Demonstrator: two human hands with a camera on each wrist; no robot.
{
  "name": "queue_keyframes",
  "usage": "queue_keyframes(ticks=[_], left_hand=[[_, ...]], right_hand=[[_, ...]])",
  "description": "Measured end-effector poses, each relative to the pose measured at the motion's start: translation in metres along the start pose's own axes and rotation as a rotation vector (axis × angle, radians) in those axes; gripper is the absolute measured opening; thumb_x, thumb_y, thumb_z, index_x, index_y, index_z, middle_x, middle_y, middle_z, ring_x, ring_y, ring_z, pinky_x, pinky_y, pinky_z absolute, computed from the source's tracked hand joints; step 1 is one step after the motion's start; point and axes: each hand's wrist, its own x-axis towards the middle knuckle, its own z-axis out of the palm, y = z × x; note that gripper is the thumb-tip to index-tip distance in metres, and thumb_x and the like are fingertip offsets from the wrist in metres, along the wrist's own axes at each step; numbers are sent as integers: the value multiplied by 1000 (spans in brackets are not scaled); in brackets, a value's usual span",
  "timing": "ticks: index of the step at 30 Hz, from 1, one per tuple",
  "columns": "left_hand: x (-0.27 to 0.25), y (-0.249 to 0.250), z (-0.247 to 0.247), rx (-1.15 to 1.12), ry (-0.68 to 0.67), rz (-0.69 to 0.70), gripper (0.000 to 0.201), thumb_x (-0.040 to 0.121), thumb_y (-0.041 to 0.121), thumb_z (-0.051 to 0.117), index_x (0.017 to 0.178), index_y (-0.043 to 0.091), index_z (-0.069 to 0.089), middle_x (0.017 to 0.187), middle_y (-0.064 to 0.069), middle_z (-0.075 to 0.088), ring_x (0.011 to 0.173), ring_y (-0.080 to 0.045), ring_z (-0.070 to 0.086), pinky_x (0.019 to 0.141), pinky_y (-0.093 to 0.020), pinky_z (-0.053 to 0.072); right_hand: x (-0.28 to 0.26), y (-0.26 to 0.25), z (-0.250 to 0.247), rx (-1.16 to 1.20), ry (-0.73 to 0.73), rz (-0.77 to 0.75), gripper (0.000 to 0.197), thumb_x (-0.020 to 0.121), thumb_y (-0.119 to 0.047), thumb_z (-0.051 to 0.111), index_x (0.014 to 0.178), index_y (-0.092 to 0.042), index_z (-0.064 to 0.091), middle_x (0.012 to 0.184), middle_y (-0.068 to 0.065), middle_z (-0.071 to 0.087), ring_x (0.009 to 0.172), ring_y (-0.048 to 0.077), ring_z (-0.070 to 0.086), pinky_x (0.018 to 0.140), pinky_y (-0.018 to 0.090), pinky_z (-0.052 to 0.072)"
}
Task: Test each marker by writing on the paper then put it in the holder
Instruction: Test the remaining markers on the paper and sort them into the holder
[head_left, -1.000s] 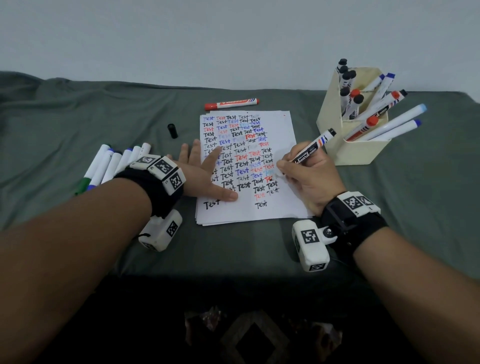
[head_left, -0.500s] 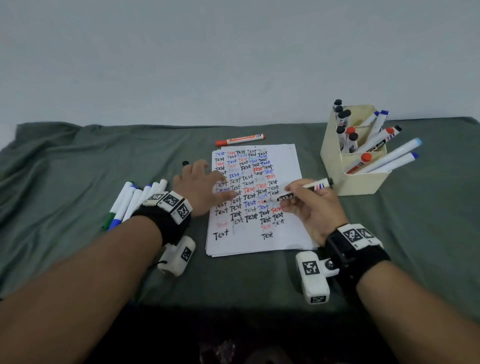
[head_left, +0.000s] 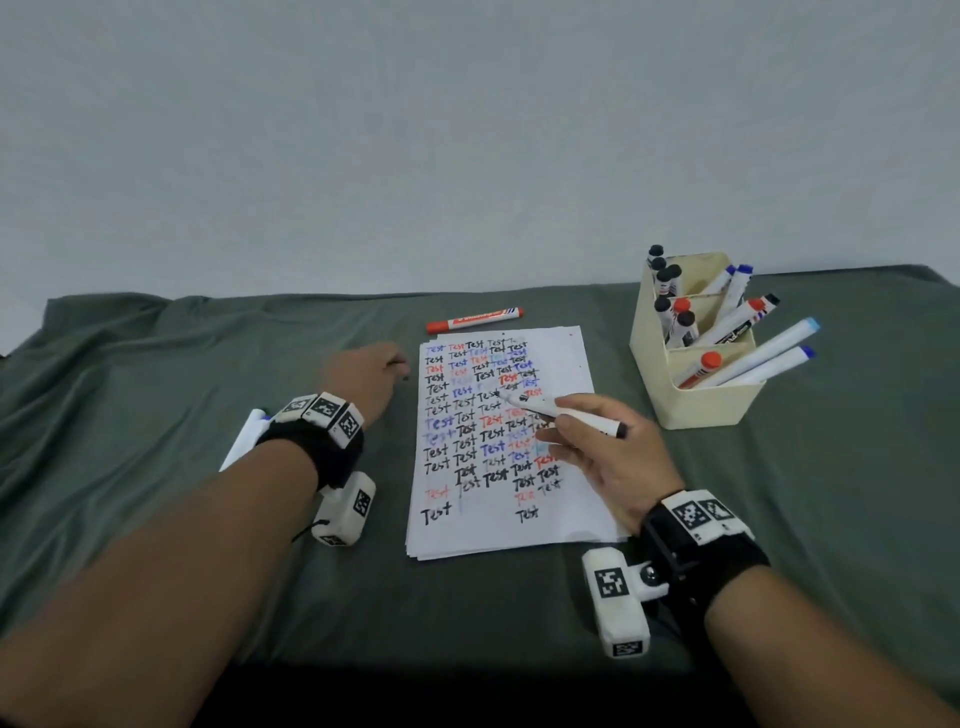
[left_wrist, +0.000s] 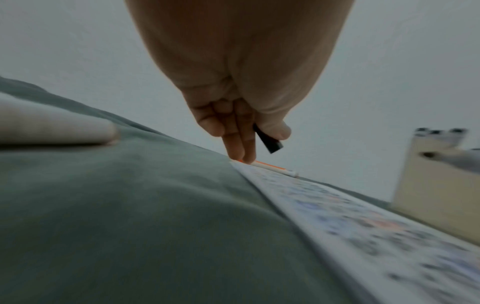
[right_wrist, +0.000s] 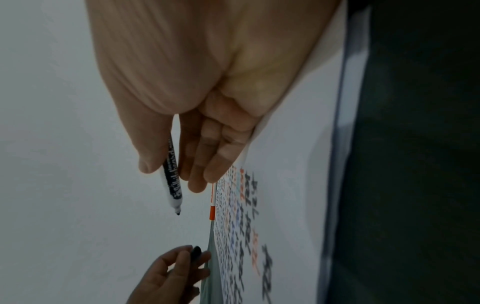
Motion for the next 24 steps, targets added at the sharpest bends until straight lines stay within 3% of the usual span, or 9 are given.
queue_keyframes(ticks=[2,6,10,12,17,24], left_hand=[[-8,17,2,-99,-50,58,10,97,35,59,99,27,65,91,11,70,79,-11,63,66,-28,44],[-28,43,9,-223,-165,164,9,100,34,53,93,34,58,85,13,70,74,2,65,63,-25,48],[-42,59,15,-327,-225,168,12,104,32,47,100,26,57,95,12,72,82,-6,68,65,-31,56],[-47,63,17,-356,-212,171,12,104,32,47,98,27,56,94,12,72,80,-6,69,63,-33,56],[-49,62,18,-420,-206,160,13,104,31,48,94,30,56,89,12,74,74,-2,70,74,-38,60],[-50,60,20,-477,-202,133,13,104,29,48,94,27,56,85,12,74,71,-3,70,72,-32,57]], right_hand=[[0,0,0,8,-10,0,24,81,-17,80,105,-15,79,107,25,75,99,40,74,82,34,61],[0,0,0,8,-13,9,24,81,-17,80,105,-15,79,107,25,75,99,40,74,82,34,60],[-1,-2,1,6,-21,12,24,80,-17,80,104,-14,79,108,24,75,98,40,74,82,35,61],[-1,-2,1,15,-15,8,23,80,-16,80,103,-14,79,107,25,75,96,39,75,81,34,61],[-1,-1,1,24,-17,6,23,79,-15,80,102,-13,80,106,26,74,95,40,75,81,34,61],[-1,-2,1,16,-19,-1,23,79,-17,80,101,-12,80,104,27,74,94,39,75,81,35,62]])
